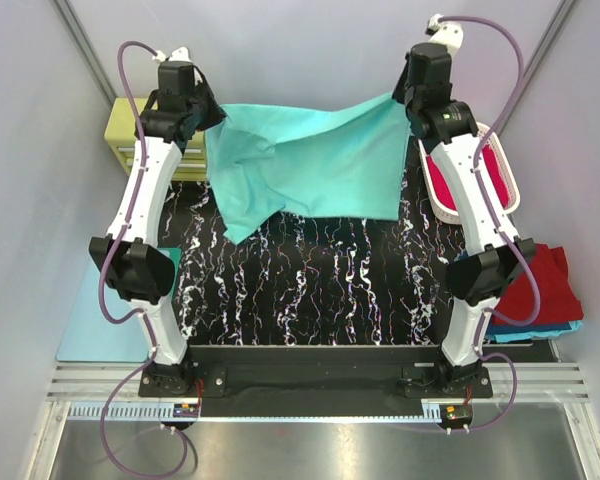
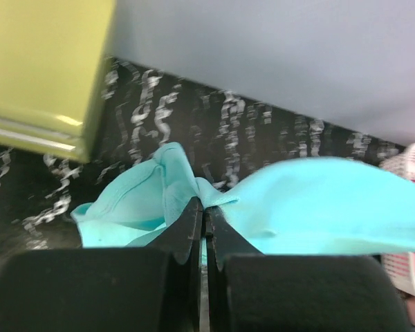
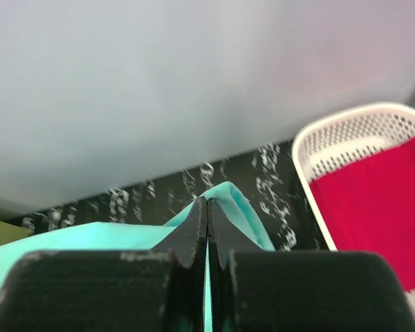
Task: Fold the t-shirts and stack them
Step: Flatten out the tshirt
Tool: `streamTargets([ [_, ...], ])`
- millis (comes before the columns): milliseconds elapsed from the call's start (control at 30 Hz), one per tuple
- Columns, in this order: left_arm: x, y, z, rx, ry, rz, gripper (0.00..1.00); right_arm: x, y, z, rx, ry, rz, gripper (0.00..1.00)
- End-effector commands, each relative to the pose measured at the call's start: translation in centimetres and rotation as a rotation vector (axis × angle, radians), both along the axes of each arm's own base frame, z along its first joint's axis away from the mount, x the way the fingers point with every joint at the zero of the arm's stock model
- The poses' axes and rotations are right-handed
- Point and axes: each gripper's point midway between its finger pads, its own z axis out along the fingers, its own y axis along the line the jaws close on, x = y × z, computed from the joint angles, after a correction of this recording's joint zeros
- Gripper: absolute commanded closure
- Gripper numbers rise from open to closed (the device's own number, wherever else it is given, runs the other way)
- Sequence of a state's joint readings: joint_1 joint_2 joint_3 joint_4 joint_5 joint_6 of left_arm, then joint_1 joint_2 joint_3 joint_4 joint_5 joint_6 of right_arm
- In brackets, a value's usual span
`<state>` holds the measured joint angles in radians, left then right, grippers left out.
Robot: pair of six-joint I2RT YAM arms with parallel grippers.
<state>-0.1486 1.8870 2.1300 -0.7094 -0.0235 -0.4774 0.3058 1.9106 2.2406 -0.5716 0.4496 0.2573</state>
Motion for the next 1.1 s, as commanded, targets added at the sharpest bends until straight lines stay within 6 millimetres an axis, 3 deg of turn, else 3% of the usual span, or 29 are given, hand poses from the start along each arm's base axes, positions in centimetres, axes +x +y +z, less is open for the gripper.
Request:
streamTargets([
  [0, -1.3, -2.7, 11.7, -0.120, -0.308, -0.120, 1.00, -2.9, 0.1, 11.3, 0.076, -0.272, 0.055, 1.00],
  [133, -4.1, -3.8, 16.1, -0.112, -0.405, -0.161, 1.00, -5.8, 0.3, 13.9, 0.061, -0.319, 0.065, 1.00],
  [200, -4.8, -3.9, 17.2, -0.115, -0.434, -0.168, 1.00, -5.9, 0.2, 13.2, 0.048, -0.303, 0.060, 1.00],
  [267, -4.4, -3.8, 16.4, -0.105, -0.419, -0.164, 1.00, -5.7, -0.1, 12.0, 0.030, -0.279, 0.046, 1.00],
  [300, -3.3, -3.7, 14.1, -0.106, -0.365, -0.167, 1.00, -5.0, 0.1, 9.8, 0.011, -0.231, 0.044, 1.00],
  [367, -2.3, -3.8, 11.0, -0.101, -0.296, -0.178, 1.00, -4.9, 0.0, 7.5, -0.004, -0.182, 0.034, 1.00],
  [400, -1.7, -3.9, 8.0, -0.083, -0.225, -0.183, 1.00, -4.4, 0.1, 4.5, -0.019, -0.118, 0.029, 1.00],
  [433, -1.3, -4.2, 5.9, -0.080, -0.178, -0.197, 1.00, -4.7, -0.1, 3.5, -0.023, -0.098, 0.024, 1.00],
  [467, -1.2, -4.3, 4.3, -0.072, -0.142, -0.198, 1.00, -4.8, -0.1, 2.3, -0.030, -0.078, 0.025, 1.00],
  [500, -1.2, -4.4, 1.9, -0.052, -0.092, -0.202, 1.00, -4.7, -0.1, -0.8, -0.043, -0.026, 0.024, 1.00],
  [567, -1.1, -4.6, -0.3, -0.024, -0.047, -0.206, 1.00, -5.5, -0.4, -2.3, -0.039, -0.006, 0.021, 1.00],
  [600, -1.3, -4.8, -2.5, -0.012, 0.000, -0.209, 1.00, -5.8, -0.3, -5.0, -0.040, 0.048, 0.022, 1.00],
  [667, -1.9, -5.1, -4.9, -0.016, 0.063, -0.214, 1.00, -6.8, -0.2, -7.1, -0.016, 0.088, 0.034, 1.00],
  [700, -3.0, -5.6, -7.3, -0.022, 0.129, -0.218, 1.00, -7.6, 0.1, -10.0, -0.004, 0.146, 0.029, 1.00],
  [733, -3.9, -5.8, -8.3, -0.020, 0.157, -0.213, 1.00, -8.7, 0.2, -10.1, 0.013, 0.147, 0.031, 1.00],
  [767, -5.2, -6.0, -7.2, -0.025, 0.128, -0.213, 1.00, -9.4, 0.5, -11.0, 0.018, 0.164, 0.039, 1.00],
  [800, -7.2, -7.1, -10.2, -0.007, 0.189, -0.230, 1.00, -10.6, 0.9, -13.3, -0.007, 0.210, 0.036, 1.00],
  [867, -9.1, -7.3, -10.7, 0.021, 0.178, -0.214, 1.00, -12.9, 2.7, -14.0, -0.038, 0.220, 0.070, 1.00],
  [933, -12.2, -7.9, -11.6, 0.030, 0.197, -0.228, 1.00, -15.4, 4.5, -16.0, -0.053, 0.264, 0.115, 1.00],
  [1067, -16.5, -8.2, -13.4, 0.024, 0.247, -0.253, 1.00, -18.6, 6.4, -19.3, -0.044, 0.354, 0.178, 1.00],
])
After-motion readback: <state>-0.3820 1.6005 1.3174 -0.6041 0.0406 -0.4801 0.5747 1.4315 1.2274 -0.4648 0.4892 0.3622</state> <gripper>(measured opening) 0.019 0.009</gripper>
